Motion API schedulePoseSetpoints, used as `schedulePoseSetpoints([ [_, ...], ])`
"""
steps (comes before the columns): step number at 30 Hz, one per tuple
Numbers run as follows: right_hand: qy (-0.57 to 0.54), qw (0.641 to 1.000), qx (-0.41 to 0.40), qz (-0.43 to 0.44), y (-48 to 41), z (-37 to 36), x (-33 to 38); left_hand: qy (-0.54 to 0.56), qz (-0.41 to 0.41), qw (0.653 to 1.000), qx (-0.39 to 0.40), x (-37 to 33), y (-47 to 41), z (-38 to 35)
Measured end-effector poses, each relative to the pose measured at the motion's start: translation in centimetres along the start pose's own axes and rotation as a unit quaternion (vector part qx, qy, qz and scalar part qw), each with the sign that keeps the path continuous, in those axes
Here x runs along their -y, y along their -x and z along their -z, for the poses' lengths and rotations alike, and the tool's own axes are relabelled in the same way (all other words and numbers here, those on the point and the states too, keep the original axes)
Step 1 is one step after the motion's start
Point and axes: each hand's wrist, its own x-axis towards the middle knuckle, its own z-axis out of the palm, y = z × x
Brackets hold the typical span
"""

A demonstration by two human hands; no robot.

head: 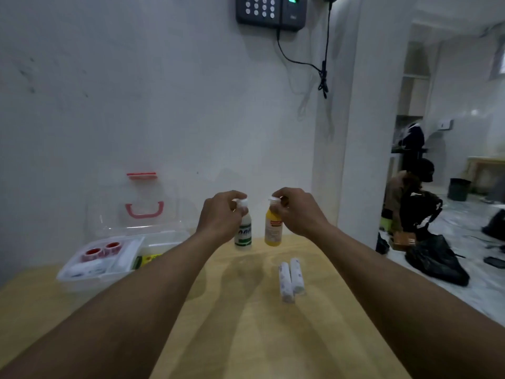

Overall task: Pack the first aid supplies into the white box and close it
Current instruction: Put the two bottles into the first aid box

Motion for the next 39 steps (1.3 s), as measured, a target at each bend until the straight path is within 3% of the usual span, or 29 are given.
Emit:
schedulePoseSetpoints([
  [20, -0.064, 0.997, 0.030, 0.037, -1.2, -1.8, 13.2, -0.049, 0.047, 0.996, -0.065, 2.2, 1.0, 13.0],
  [27, -0.080, 0.995, 0.047, 0.041, -1.5, -3.4, 15.3, -0.059, 0.076, 0.994, -0.059, 4.8, 1.4, 13.0],
  [39, -0.088, 0.992, 0.077, 0.051, -1.4, -5.8, 16.0, -0.072, 0.124, 0.989, 0.018, 7.7, 1.9, 10.4],
])
